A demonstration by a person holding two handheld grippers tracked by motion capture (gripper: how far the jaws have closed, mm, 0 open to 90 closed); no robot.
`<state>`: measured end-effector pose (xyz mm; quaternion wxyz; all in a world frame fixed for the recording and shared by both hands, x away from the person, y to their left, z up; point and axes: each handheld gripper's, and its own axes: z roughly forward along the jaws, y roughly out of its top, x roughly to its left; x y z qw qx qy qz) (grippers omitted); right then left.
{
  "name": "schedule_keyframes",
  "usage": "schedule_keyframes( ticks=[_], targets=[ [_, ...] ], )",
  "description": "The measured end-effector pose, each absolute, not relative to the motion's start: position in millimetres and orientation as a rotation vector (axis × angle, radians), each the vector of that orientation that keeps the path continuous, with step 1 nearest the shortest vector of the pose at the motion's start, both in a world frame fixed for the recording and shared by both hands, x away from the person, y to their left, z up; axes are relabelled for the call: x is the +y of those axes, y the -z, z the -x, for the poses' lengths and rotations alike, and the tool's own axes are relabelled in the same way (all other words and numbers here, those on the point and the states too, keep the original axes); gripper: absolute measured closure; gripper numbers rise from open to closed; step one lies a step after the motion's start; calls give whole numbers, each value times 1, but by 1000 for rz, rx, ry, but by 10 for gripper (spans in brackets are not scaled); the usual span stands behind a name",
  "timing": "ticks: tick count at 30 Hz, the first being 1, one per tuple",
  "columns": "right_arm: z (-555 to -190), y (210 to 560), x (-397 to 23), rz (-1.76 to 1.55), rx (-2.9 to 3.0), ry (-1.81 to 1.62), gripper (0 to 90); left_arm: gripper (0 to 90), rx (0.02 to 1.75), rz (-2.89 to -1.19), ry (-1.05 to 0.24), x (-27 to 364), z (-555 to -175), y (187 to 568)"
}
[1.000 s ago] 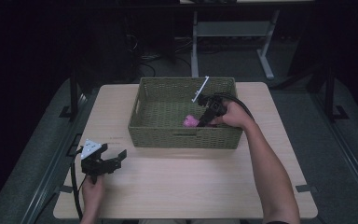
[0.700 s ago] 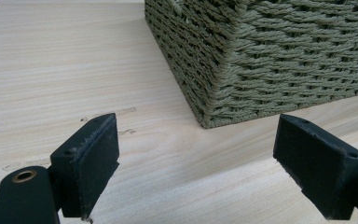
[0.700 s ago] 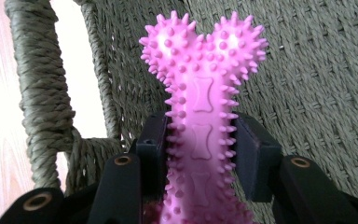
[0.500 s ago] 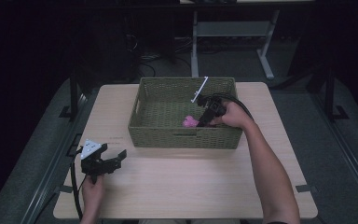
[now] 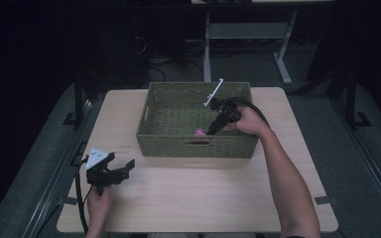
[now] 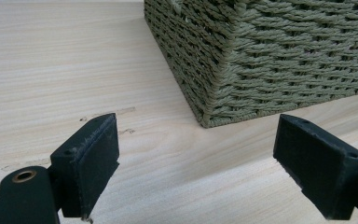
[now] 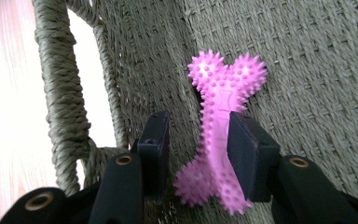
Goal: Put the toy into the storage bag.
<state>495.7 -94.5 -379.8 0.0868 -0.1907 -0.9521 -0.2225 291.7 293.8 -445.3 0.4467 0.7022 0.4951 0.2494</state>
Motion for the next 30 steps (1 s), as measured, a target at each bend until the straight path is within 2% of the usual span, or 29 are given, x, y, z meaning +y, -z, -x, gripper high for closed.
schedule_keyframes(
  ticks=[18,30],
  targets=[
    [-491,376,-104,609,-2843,675,521,137,1229,-1732,-616,294,-291,445],
    [-485,360,-113,648,-2868,714,470,137,1228,-1736,-617,294,-291,445]
  ],
)
